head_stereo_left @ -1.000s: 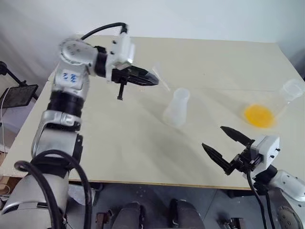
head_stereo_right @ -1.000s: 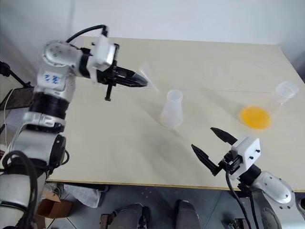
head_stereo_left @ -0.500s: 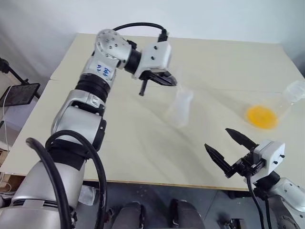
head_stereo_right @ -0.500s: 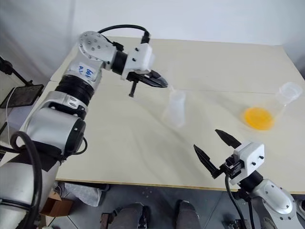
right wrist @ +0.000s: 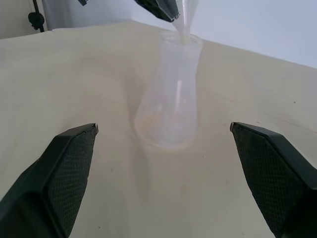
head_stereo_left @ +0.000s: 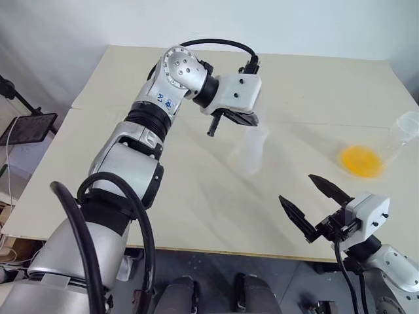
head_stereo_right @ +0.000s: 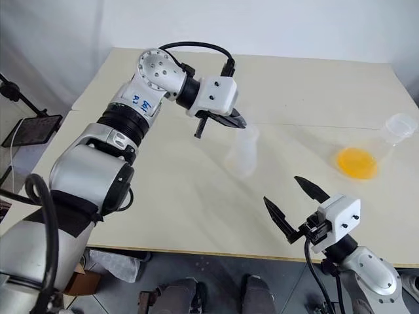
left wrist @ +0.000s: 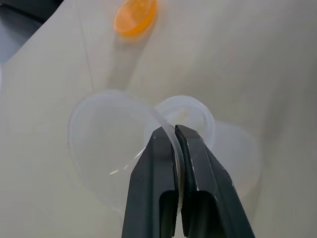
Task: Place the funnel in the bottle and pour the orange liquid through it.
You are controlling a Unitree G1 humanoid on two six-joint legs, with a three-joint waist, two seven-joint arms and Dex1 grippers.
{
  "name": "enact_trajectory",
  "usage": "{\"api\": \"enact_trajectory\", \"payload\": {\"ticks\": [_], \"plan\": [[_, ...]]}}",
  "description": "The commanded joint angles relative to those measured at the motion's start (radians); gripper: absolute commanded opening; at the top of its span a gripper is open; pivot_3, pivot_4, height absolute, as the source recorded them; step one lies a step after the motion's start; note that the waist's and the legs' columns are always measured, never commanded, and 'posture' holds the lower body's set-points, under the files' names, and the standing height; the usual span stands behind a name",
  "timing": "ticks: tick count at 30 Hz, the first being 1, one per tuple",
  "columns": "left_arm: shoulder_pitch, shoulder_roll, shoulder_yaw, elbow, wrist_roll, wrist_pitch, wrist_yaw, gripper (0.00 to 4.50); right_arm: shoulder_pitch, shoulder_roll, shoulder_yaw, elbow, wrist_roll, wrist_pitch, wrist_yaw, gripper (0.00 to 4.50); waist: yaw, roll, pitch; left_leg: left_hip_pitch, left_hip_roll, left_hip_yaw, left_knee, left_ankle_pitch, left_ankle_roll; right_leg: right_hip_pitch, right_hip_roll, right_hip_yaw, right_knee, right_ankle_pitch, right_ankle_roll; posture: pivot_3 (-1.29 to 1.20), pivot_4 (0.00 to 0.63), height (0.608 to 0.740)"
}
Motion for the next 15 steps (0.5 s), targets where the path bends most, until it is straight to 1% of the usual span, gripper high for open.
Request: {"api": "enact_trajectory", "payload": {"ticks": [1, 5, 11, 12, 15], "plan": [[-0.039, -0.018, 0.048, -0.015, -0.046, 0.053, -0.025, 1.04, 0.011, 0.010, -0.005, -0.044, -0.006, -0.029, -0.016, 4.50, -0.001, 0.000, 0.000, 0.000, 0.000, 0.000, 0.000, 0.000, 0.000, 0.000, 0.000, 0.000, 0.000, 0.000, 0.000, 0.00, 0.150, 0.740], [-0.036, -0.024, 0.083, -0.022, -0.073, 0.096, -0.061, 2.28, 0.020, 0.014, -0.007, -0.048, -0.010, -0.032, -0.018, 4.50, -0.003, 0.000, 0.000, 0.000, 0.000, 0.000, 0.000, 0.000, 0.000, 0.000, 0.000, 0.000, 0.000, 0.000, 0.000, 0.00, 0.150, 0.740], [-0.013, -0.001, 0.115, -0.030, -0.096, 0.101, -0.091, 4.25, 0.016, 0.007, -0.013, -0.048, -0.007, -0.030, -0.023, 4.50, -0.003, 0.000, 0.000, 0.000, 0.000, 0.000, 0.000, 0.000, 0.000, 0.000, 0.000, 0.000, 0.001, 0.000, 0.000, 0.00, 0.150, 0.740], [-0.002, 0.012, 0.135, -0.032, -0.117, 0.126, -0.113, 4.45, 0.021, 0.008, -0.018, -0.050, -0.007, -0.032, -0.025, 4.50, -0.003, 0.000, 0.000, 0.000, 0.000, 0.000, 0.000, 0.000, 0.000, 0.000, 0.000, 0.000, 0.001, 0.000, 0.000, 0.00, 0.150, 0.740], [0.044, 0.060, 0.198, -0.043, -0.180, 0.176, -0.159, 4.45, 0.038, 0.014, -0.039, -0.054, -0.010, -0.042, -0.036, 4.50, -0.006, 0.000, 0.000, 0.000, 0.000, 0.000, 0.000, 0.000, 0.000, 0.000, 0.000, 0.000, 0.001, 0.000, 0.000, 0.00, 0.150, 0.740]]}}
